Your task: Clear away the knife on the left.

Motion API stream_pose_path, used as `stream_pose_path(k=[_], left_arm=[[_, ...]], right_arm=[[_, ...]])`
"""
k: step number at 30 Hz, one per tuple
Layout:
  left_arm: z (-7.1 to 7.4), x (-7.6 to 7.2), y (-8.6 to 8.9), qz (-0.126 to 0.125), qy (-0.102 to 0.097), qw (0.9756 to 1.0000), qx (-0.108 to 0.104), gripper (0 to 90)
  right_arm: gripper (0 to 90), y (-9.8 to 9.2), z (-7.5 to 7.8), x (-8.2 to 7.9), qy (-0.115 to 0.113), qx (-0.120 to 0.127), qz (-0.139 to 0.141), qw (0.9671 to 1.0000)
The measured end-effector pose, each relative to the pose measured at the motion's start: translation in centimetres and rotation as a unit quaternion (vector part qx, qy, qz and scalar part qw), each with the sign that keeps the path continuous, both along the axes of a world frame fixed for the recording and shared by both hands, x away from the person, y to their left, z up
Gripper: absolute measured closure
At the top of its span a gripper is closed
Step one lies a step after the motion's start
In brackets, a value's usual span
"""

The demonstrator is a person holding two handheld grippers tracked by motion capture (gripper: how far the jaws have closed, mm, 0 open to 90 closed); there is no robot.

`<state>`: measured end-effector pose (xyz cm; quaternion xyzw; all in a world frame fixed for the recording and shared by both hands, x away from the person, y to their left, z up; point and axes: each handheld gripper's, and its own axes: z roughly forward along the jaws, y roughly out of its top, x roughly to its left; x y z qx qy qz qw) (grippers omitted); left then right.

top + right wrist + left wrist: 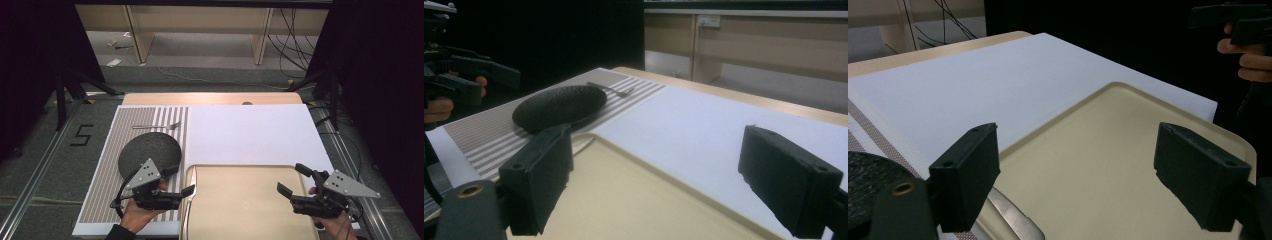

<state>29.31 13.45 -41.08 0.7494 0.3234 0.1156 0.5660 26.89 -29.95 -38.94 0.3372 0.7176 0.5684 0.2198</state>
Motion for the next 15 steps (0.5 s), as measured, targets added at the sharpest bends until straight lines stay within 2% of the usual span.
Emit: stream_pose_path(k=[15], left_arm=[[-0.02,-0.01,-0.12,-0.005,0.001,1.0,-0.001,18.1]], right_arm=[[15.2,-0.02,-0.02,0.04,-0.001,-0.002,-0.002,1.0]])
